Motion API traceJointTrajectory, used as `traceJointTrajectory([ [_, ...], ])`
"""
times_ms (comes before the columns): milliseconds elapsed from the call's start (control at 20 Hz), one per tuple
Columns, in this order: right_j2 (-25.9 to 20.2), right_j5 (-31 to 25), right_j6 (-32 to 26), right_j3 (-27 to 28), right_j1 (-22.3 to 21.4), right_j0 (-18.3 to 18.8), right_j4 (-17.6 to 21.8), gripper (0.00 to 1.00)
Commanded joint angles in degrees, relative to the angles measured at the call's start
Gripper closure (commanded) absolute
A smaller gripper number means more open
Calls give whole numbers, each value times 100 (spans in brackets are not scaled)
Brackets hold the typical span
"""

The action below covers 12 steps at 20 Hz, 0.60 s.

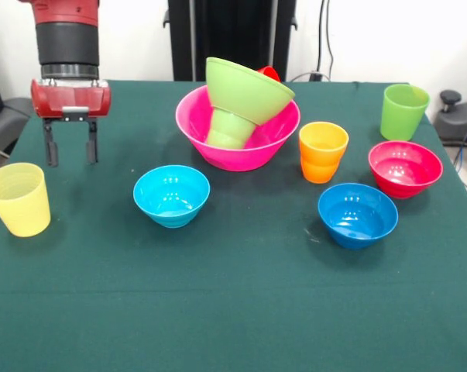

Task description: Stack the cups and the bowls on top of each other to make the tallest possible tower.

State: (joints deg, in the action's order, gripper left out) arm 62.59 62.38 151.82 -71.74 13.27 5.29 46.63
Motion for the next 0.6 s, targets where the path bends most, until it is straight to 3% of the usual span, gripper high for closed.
traceJointTrajectory([
  [50, -806, -352, -851, 494, 310, -258, 206, 0],
  [600, -685, -497, -931, 469, 389, -362, 118, 0],
])
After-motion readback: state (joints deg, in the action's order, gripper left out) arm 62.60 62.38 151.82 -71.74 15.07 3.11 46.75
